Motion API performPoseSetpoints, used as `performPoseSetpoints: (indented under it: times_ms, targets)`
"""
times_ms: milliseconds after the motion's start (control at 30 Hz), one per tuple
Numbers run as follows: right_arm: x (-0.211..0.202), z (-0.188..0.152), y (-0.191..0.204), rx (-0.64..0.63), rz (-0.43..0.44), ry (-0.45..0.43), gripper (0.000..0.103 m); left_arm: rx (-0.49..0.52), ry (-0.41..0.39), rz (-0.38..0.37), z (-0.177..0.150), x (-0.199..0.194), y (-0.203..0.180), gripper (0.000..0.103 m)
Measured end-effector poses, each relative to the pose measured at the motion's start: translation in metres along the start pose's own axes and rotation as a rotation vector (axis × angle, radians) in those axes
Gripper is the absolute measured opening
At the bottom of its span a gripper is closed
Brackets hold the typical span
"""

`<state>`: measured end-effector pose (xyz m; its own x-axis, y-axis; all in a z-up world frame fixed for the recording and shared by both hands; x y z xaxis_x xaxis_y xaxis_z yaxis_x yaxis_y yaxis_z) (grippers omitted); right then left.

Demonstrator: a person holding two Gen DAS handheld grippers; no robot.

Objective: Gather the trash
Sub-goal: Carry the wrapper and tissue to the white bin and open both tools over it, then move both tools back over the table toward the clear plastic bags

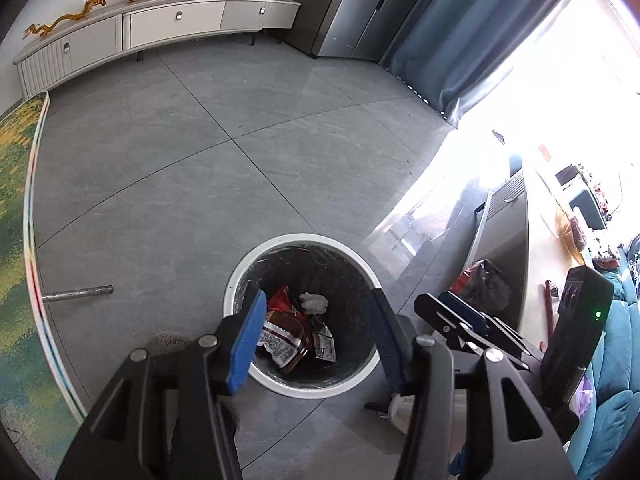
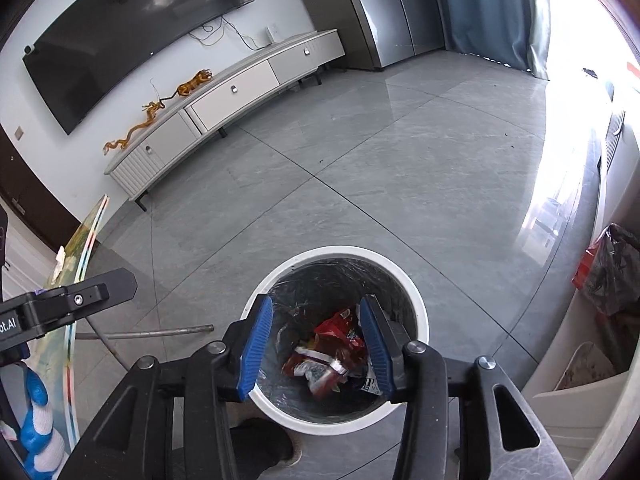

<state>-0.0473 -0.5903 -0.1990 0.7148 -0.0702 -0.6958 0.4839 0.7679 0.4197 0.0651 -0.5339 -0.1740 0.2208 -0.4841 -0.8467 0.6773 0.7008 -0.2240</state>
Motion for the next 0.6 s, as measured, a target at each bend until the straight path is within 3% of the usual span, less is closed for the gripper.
performPoseSetpoints:
  times_ms: [600]
  targets:
    - [-0.058,0.008,0.069,-0.094,0.057,-0.088,0.044,-0.055,-0.179,0.097,-0.017,-0.121,0.073,0.051]
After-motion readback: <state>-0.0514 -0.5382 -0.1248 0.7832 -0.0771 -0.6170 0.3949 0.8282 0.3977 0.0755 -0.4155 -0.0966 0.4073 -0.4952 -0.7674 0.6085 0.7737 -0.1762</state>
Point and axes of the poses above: each gripper's, at about its wrist camera, not at the fingertips, and x roughly the way its jaws point, y to its left, z to its top, the point moved 8 cm from there along x, roughly the way its jaws point, and after that the axes turned 7 degrees about z, right-handed, at the moved point
